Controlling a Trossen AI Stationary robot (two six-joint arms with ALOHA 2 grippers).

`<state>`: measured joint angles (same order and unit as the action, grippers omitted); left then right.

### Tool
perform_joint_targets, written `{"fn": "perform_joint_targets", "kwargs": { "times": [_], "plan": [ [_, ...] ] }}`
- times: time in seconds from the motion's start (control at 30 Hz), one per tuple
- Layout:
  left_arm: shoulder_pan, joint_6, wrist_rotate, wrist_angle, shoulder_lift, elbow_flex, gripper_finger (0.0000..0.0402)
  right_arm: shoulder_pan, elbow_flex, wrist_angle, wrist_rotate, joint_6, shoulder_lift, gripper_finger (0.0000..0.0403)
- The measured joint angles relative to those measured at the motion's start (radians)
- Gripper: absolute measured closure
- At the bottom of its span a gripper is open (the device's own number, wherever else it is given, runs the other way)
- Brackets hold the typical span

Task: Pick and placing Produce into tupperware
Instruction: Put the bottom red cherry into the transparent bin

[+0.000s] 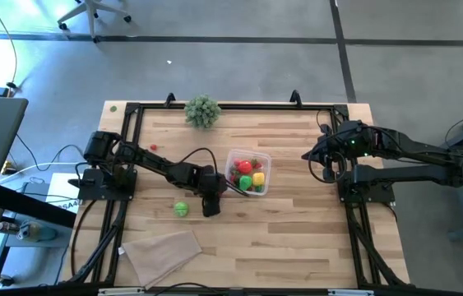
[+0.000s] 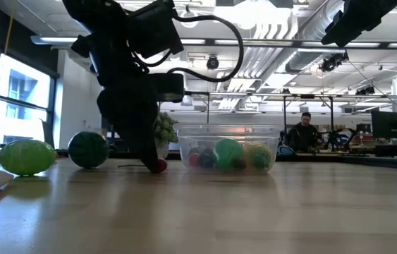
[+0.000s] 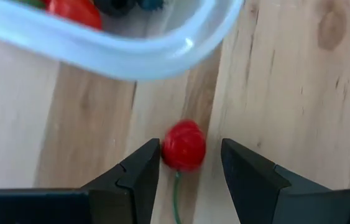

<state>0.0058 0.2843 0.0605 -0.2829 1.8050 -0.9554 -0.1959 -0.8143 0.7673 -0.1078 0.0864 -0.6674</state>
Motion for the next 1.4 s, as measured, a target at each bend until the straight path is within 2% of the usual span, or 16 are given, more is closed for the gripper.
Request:
{"fn": "perform_joint_targets", "kwargs": {
  "times": [0.2, 0.93, 1.4],
  "plan": [
    [0.000, -0.077, 0.063, 0.036, 0.000, 0.000, 0.0238, 0.000, 0.000, 0.000, 0.000, 0.000, 0.000, 0.0401],
    [0.000, -0.052, 0.063, -0.004, 0.006, -0.001, 0.0240, 0.000, 0.000, 0.000, 0.000, 0.000, 0.000, 0.0401],
    [0.000, -0.026, 0.061, 0.003, 0.007, -0.001, 0.0323, 0.000, 0.000, 0.000, 0.000, 0.000, 0.000, 0.0401]
  ]
}}
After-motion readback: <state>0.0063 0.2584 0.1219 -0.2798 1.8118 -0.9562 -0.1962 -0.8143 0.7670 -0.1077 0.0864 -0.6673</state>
